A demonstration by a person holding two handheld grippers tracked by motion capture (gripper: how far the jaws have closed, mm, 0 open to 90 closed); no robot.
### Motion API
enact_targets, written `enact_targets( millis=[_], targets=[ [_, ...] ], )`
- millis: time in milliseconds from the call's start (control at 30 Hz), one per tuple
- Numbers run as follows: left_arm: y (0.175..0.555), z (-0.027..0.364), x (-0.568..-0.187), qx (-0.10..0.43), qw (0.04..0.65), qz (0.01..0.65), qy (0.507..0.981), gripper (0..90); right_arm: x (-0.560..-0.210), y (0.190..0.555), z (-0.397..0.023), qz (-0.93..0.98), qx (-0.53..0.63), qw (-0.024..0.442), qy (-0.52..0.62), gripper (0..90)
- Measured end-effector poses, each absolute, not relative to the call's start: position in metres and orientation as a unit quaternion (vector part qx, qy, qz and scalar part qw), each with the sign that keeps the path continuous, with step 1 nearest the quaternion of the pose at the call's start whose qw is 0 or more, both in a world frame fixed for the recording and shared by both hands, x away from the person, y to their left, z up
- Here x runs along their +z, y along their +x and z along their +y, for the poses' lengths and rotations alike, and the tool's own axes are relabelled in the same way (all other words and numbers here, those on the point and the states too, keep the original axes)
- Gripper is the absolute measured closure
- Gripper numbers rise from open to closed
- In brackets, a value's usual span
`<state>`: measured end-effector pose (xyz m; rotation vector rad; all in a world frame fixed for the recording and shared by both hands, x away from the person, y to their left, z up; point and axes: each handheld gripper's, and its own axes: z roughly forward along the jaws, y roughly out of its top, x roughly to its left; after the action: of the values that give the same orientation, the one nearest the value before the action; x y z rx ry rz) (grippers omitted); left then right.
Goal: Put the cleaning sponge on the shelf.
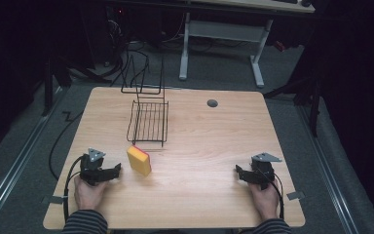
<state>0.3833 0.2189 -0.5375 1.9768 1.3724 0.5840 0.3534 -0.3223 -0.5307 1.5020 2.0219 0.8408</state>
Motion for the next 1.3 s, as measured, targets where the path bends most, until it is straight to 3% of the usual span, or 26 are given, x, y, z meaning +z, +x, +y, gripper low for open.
enact_targets(
  millis=[800, 1300],
  targets=[
    [0.354, 0.232, -0.523, 0.216, 0.369, 0.525, 0.736, 14.0, -0.531, 0.353, -0.322, 0.739, 0.307, 0.241, 0.549, 25.8],
    [0.325, 0.220, -0.516, 0.202, 0.391, 0.491, 0.752, 4.3, -0.531, 0.353, -0.322, 0.739, 0.307, 0.241, 0.549, 25.8]
  ],
)
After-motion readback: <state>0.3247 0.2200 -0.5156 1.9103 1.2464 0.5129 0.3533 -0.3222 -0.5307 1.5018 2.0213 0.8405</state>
